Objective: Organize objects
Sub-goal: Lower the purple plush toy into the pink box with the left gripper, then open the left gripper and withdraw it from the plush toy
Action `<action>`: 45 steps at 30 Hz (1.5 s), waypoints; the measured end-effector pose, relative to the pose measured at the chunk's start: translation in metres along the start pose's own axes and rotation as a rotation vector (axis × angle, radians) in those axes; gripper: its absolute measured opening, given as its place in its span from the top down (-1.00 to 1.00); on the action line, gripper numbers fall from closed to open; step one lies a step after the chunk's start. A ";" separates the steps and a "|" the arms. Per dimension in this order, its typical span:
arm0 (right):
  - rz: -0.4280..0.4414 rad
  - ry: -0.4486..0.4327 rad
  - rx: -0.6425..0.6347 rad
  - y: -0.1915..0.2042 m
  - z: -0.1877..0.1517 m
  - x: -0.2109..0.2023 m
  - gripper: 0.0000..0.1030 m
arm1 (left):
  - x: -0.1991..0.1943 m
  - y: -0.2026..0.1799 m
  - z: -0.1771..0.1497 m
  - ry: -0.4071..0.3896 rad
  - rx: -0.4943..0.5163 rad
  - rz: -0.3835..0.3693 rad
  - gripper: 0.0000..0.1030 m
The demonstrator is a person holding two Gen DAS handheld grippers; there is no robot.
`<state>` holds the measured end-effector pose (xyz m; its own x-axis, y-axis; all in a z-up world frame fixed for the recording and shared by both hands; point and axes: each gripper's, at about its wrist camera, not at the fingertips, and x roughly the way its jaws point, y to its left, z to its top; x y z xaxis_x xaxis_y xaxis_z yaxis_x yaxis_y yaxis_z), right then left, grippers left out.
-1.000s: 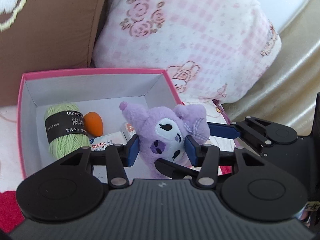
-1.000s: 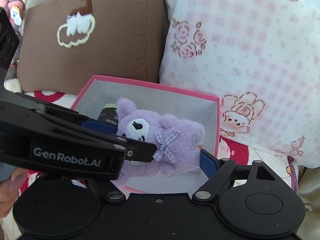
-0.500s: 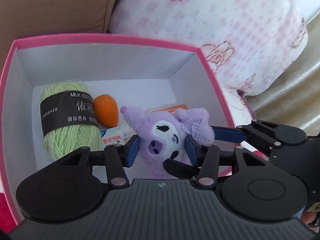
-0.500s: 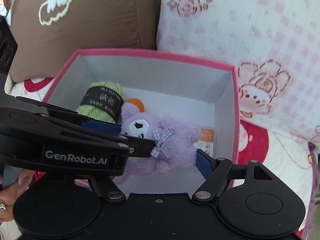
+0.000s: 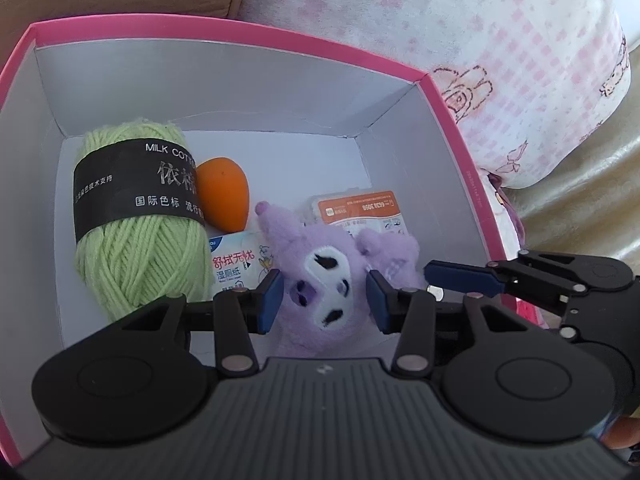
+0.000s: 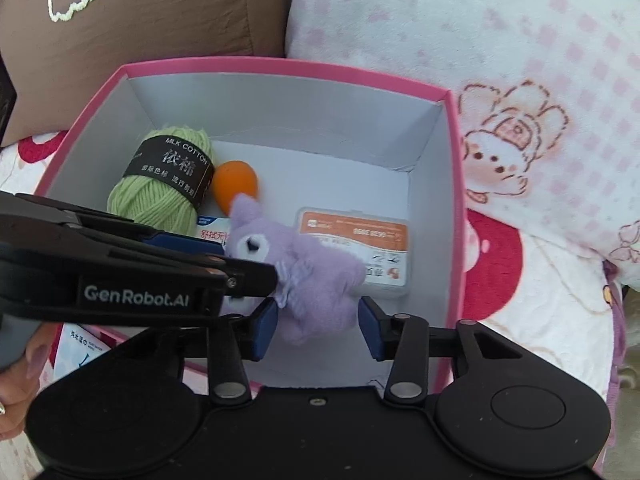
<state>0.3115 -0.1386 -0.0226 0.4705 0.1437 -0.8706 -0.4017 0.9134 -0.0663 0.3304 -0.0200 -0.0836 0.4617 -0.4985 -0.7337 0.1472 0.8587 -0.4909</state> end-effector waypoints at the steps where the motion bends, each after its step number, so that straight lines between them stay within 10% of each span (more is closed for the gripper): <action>1: -0.013 -0.006 -0.002 -0.001 -0.001 -0.002 0.17 | -0.001 0.001 -0.001 -0.007 -0.005 0.015 0.11; 19: 0.058 -0.161 0.106 -0.022 -0.032 -0.051 0.17 | 0.022 -0.008 -0.014 0.014 -0.118 -0.045 0.29; 45: 0.181 -0.195 0.151 -0.006 -0.051 -0.134 0.15 | -0.136 -0.050 -0.023 0.011 0.128 0.058 -0.16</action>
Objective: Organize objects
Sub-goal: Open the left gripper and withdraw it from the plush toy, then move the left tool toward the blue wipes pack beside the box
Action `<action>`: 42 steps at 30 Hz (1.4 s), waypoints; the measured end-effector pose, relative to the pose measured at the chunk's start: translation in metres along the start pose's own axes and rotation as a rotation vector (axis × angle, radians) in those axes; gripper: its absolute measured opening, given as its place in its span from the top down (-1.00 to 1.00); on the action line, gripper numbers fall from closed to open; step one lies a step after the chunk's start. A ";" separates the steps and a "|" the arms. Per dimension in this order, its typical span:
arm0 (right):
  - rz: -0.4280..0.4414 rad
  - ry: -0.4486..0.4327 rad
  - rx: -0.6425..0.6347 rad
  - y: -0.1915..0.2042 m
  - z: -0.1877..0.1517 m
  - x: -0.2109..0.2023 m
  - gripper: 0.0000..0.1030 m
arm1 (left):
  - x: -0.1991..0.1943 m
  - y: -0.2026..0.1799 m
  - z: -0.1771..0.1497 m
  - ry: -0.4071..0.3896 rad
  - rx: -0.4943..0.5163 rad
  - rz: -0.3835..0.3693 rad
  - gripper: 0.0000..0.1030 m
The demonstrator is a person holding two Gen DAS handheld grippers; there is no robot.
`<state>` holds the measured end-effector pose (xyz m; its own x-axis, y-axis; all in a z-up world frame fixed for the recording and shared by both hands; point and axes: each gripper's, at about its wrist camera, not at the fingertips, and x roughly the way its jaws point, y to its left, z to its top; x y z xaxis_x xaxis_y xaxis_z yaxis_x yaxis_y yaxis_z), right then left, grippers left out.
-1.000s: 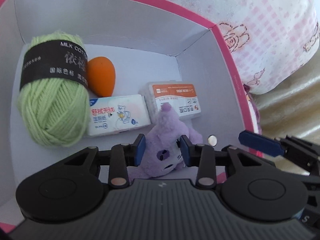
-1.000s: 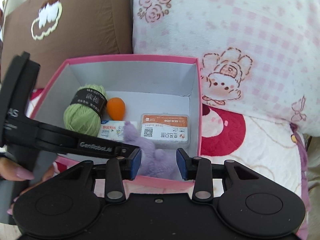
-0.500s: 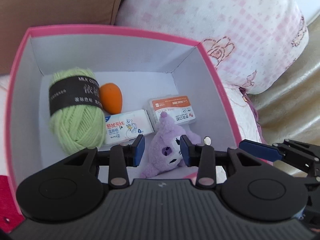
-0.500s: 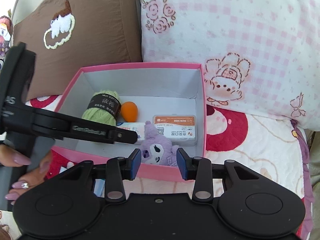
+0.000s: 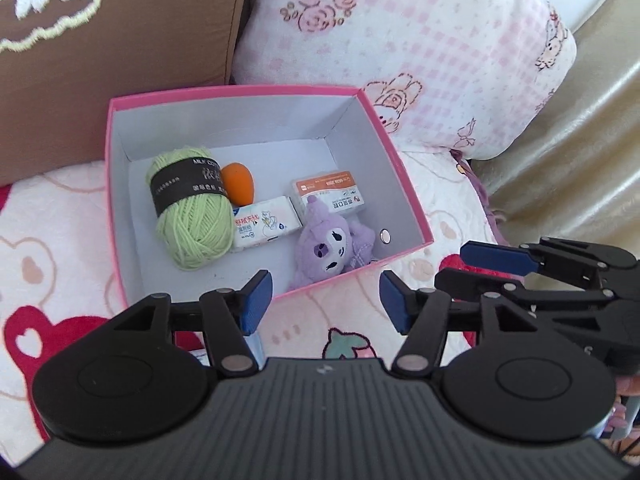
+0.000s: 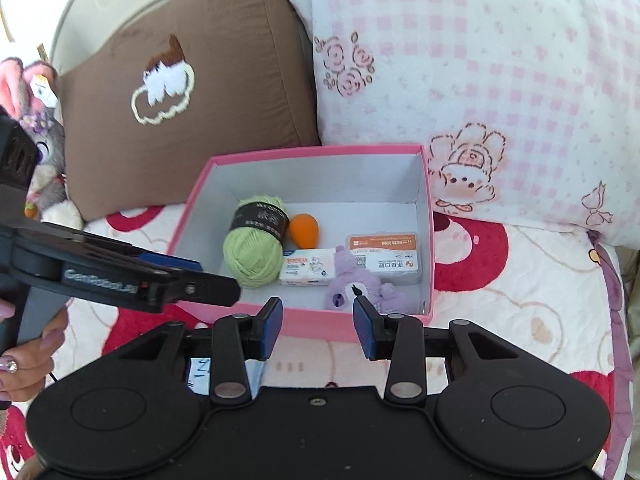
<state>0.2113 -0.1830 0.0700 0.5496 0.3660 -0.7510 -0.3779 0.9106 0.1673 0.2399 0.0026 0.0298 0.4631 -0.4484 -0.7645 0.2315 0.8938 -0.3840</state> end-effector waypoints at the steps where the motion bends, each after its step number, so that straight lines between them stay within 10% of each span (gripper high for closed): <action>1: 0.003 -0.002 0.004 0.001 -0.001 -0.004 0.15 | -0.007 -0.002 -0.002 -0.005 0.011 0.011 -0.16; 42: -0.045 0.085 -0.147 0.083 -0.073 -0.085 -0.27 | -0.111 -0.037 -0.108 0.051 0.148 0.015 -0.22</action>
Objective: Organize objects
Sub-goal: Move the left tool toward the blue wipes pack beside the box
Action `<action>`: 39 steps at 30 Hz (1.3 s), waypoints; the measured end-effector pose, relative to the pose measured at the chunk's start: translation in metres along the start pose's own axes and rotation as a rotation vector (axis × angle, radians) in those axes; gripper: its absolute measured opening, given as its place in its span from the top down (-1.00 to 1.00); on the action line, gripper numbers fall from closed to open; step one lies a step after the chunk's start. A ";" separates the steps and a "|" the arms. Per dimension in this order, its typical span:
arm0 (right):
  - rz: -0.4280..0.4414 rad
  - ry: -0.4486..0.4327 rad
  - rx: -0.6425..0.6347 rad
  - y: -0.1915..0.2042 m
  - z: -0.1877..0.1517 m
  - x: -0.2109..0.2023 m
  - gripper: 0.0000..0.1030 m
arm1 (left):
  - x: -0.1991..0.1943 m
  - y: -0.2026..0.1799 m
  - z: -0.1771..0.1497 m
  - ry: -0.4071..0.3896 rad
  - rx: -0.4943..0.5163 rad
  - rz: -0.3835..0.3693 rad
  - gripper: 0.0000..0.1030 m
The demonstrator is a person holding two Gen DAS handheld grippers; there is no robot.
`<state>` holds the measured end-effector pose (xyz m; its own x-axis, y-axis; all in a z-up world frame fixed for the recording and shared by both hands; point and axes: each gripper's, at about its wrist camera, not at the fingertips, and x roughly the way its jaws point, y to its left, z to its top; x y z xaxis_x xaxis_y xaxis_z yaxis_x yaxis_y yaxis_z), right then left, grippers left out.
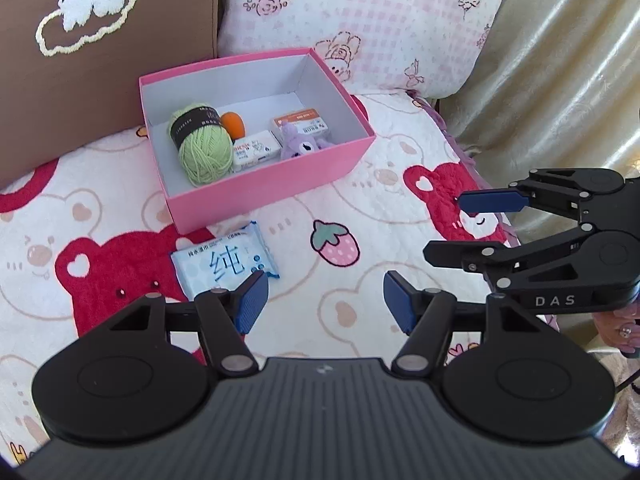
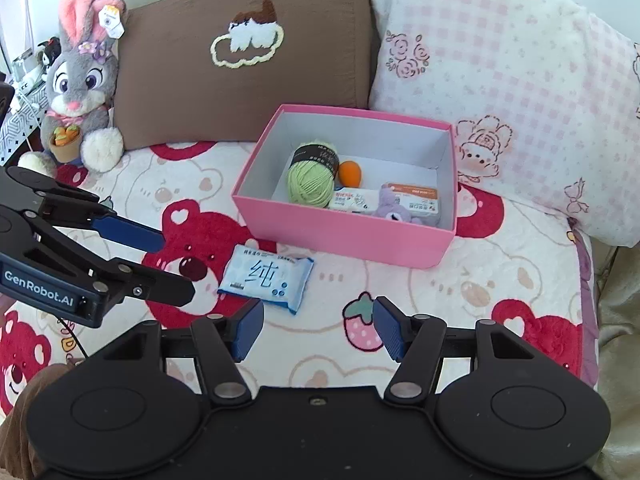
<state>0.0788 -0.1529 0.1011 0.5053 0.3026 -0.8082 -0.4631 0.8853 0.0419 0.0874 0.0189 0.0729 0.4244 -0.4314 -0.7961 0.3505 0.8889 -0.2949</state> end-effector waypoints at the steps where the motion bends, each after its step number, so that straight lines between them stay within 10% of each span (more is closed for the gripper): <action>1: 0.004 0.005 -0.003 0.002 -0.002 0.001 -0.28 | 0.001 0.000 -0.003 0.004 -0.003 -0.001 -0.22; 25: 0.116 0.085 -0.177 0.038 -0.029 0.062 -0.46 | 0.046 0.042 -0.035 0.098 -0.102 0.029 -0.32; 39: 0.207 -0.024 -0.237 0.038 -0.038 0.134 -0.69 | 0.079 0.097 -0.044 -0.013 -0.158 0.136 -0.73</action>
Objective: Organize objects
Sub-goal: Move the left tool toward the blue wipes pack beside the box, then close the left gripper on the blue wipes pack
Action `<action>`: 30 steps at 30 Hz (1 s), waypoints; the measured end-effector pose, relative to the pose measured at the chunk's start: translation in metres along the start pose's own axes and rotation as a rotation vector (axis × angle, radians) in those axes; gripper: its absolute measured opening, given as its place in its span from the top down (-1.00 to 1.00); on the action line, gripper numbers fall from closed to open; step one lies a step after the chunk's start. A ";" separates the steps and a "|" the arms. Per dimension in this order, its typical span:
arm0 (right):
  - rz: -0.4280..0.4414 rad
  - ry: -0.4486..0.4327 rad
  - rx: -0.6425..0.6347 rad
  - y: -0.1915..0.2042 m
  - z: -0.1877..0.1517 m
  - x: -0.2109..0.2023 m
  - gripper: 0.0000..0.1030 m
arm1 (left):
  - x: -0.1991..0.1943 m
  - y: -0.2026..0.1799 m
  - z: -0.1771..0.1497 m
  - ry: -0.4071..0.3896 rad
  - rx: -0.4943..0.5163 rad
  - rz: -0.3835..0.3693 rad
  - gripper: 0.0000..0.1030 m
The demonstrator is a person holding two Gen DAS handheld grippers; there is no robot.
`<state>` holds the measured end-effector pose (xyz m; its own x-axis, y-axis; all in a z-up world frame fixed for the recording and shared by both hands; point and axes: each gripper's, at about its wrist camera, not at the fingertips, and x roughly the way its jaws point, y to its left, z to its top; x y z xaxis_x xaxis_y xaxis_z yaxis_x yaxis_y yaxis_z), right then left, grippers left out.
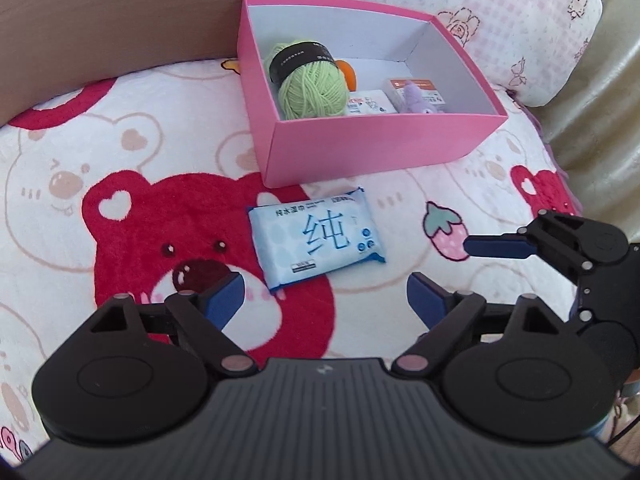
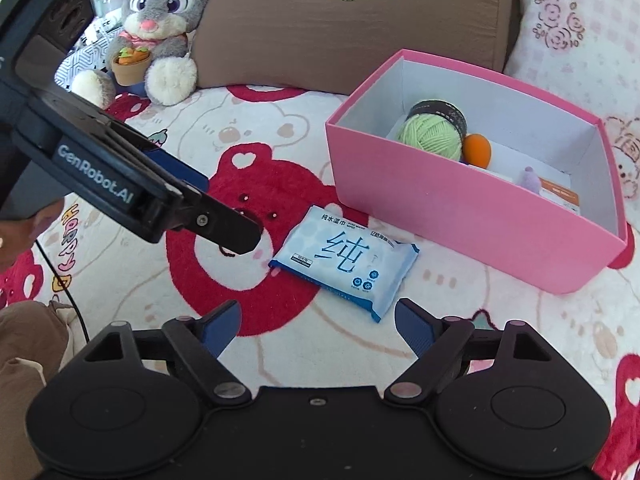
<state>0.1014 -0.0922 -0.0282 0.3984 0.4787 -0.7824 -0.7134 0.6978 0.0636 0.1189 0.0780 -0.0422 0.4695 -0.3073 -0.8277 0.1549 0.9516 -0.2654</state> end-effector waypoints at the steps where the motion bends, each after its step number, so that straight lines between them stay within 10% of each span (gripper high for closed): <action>1: 0.003 -0.009 -0.006 -0.001 -0.001 0.001 -0.69 | 0.004 0.002 0.000 -0.001 0.000 -0.001 -0.73; 11: 0.012 -0.097 -0.040 -0.015 0.001 0.020 -0.69 | 0.039 0.012 0.003 -0.030 -0.022 -0.003 -0.75; 30: -0.016 -0.093 0.299 -0.061 -0.012 0.080 -0.67 | 0.089 0.048 0.016 -0.003 -0.085 -0.085 -0.49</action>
<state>0.1699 -0.1025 -0.1020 0.4691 0.5031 -0.7258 -0.5108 0.8250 0.2417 0.1821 0.0966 -0.1212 0.4608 -0.3871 -0.7986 0.1204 0.9188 -0.3759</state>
